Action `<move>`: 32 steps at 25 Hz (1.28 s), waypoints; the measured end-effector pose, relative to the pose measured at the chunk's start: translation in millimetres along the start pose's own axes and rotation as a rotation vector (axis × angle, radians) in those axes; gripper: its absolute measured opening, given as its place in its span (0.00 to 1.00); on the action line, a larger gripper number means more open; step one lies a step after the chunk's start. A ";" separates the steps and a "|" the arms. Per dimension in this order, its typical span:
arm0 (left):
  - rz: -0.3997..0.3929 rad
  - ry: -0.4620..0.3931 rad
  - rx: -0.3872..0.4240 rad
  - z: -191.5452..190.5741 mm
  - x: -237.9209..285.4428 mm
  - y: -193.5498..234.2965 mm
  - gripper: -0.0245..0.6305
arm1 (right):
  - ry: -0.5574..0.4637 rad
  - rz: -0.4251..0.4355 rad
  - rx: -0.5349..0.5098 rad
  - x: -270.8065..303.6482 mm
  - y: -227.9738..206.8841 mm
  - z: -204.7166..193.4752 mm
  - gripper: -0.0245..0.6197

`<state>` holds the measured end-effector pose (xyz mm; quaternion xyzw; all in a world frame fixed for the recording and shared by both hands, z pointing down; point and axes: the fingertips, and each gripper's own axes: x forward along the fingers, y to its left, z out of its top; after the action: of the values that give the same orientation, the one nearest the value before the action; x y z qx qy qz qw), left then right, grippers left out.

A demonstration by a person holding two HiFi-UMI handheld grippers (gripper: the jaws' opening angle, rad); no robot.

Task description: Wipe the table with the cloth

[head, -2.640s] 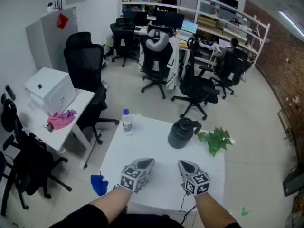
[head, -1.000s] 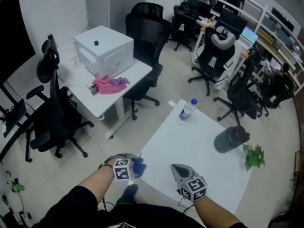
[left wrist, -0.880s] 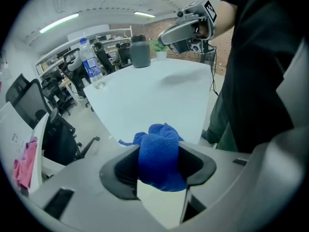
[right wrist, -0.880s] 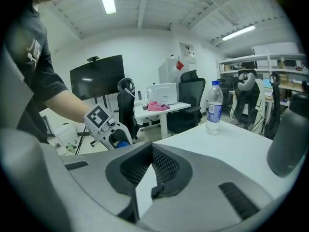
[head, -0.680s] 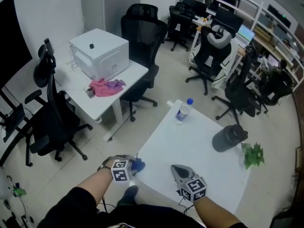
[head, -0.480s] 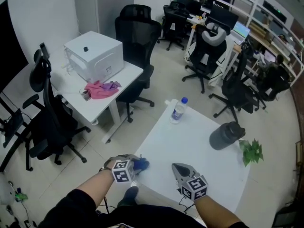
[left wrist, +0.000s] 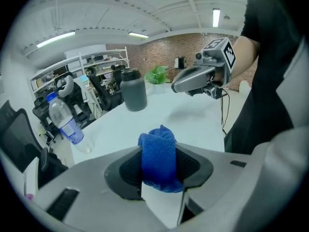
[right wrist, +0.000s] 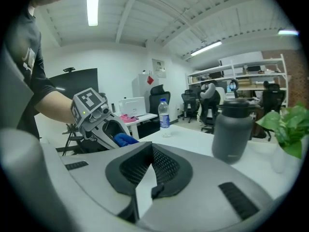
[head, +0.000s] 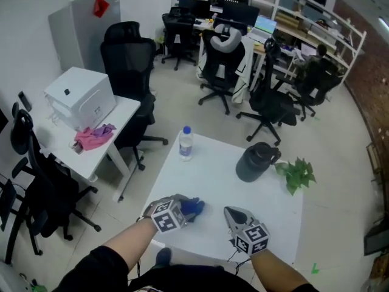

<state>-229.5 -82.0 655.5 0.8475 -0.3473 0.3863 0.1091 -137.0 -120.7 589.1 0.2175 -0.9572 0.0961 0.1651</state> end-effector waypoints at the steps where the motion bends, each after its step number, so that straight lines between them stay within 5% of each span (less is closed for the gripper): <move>1: -0.014 -0.013 0.012 16.9 11.3 -4.9 0.27 | -0.007 -0.028 0.009 -14.0 -13.7 -2.1 0.06; 7: -0.102 -0.099 0.036 122.6 86.4 -49.2 0.27 | -0.036 -0.223 0.081 -117.8 -97.4 -23.5 0.06; 16: -0.173 -0.166 -0.058 253.7 203.9 -144.1 0.27 | -0.076 -0.450 0.181 -282.7 -191.1 -73.6 0.06; 25: -0.031 -0.231 -0.176 336.9 307.0 -208.6 0.27 | -0.070 -0.529 0.246 -400.2 -236.0 -125.3 0.06; 32: 0.099 -0.210 -0.265 346.1 371.4 -242.1 0.27 | -0.057 -0.590 0.323 -466.4 -259.7 -165.4 0.06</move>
<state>304.8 -248.3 712.3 0.8433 -0.4460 0.2511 0.1639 421.6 -129.3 604.6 0.5110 -0.8297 0.1884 0.1225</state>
